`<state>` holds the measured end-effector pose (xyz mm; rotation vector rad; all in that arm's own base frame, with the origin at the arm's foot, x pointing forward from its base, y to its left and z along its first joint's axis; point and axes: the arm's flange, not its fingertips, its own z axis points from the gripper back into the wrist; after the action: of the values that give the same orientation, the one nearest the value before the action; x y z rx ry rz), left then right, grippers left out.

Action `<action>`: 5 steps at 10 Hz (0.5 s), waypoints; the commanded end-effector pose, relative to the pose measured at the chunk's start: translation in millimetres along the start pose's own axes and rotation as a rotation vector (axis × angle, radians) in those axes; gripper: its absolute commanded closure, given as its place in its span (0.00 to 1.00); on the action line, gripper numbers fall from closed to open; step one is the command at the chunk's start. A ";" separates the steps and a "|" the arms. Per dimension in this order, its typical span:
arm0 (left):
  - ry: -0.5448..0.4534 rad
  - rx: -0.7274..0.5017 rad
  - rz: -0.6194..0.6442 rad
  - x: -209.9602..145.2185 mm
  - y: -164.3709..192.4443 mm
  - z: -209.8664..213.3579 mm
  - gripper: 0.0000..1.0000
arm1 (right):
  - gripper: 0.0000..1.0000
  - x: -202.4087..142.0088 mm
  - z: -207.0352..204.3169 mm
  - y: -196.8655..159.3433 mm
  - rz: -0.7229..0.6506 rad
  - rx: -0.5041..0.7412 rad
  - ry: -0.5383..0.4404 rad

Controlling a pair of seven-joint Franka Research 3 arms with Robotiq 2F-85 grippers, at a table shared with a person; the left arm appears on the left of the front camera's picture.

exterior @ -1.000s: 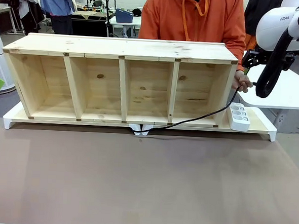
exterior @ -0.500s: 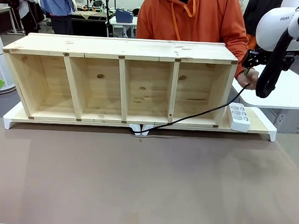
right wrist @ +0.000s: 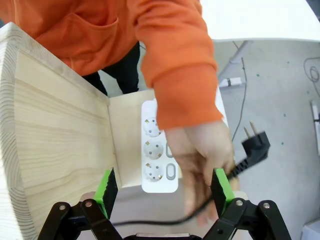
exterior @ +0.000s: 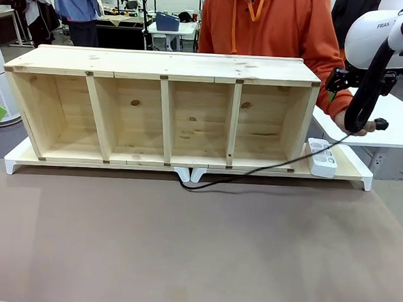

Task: Perform cable management.
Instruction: Release the Power Cable when the human grasps it.

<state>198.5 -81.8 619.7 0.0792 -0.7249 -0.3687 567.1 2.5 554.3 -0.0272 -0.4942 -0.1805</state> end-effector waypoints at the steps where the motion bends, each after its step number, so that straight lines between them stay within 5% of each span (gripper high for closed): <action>1: -0.010 -0.010 -0.002 1.7 -0.4 -0.5 0.00 | 0.04 -0.6 -1.6 1.7 -0.004 0.000 0.006; 5: -0.010 -0.010 -0.002 1.7 -0.4 -0.5 0.00 | 0.04 -0.6 -1.6 1.7 -0.004 0.000 0.006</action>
<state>198.5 -81.8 619.7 0.0792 -0.7249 -0.3687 567.1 2.5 554.3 -0.0272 -0.4942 -0.1805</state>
